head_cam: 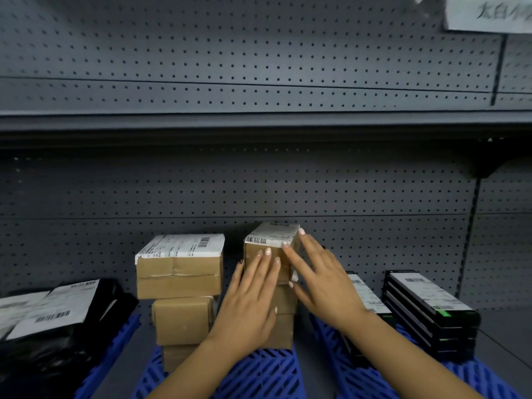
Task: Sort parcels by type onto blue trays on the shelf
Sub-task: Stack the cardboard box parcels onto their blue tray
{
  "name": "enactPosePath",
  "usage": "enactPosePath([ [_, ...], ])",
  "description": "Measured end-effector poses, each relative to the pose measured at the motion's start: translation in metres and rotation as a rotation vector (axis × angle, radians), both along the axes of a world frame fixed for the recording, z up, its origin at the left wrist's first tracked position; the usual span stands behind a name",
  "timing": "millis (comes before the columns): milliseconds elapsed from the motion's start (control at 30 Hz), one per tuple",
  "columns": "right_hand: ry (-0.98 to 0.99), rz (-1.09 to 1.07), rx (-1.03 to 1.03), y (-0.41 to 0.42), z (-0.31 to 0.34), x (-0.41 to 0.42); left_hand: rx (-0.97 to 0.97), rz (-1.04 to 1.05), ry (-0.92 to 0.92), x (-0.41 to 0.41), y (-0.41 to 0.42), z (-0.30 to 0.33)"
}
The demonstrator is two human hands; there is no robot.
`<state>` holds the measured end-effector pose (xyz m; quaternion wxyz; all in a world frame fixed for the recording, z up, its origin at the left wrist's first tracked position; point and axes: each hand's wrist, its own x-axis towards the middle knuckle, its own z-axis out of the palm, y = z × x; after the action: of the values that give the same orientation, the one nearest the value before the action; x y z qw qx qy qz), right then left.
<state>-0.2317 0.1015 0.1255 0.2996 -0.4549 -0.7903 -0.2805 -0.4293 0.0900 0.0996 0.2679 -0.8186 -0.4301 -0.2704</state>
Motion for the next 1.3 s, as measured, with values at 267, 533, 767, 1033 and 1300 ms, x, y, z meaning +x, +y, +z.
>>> enactPosePath([
  [267,0.019,-0.053,-0.042,0.006,-0.010,0.006,-0.017,0.077,0.031,-0.006,0.010,-0.006],
  [533,0.004,-0.013,-0.150,0.007,-0.017,0.013,0.021,0.086,0.107,-0.009,0.013,-0.014],
  [767,0.004,-0.045,-0.140,0.006,-0.019,0.004,0.002,0.127,0.110,-0.007,0.015,-0.018],
  [1033,-0.010,-0.086,-0.142,0.005,-0.019,0.002,-0.027,0.165,0.131,-0.008,0.016,-0.021],
  [1300,-0.023,-0.091,-0.105,-0.014,-0.015,0.001,0.012,0.092,0.065,-0.007,-0.010,-0.011],
])
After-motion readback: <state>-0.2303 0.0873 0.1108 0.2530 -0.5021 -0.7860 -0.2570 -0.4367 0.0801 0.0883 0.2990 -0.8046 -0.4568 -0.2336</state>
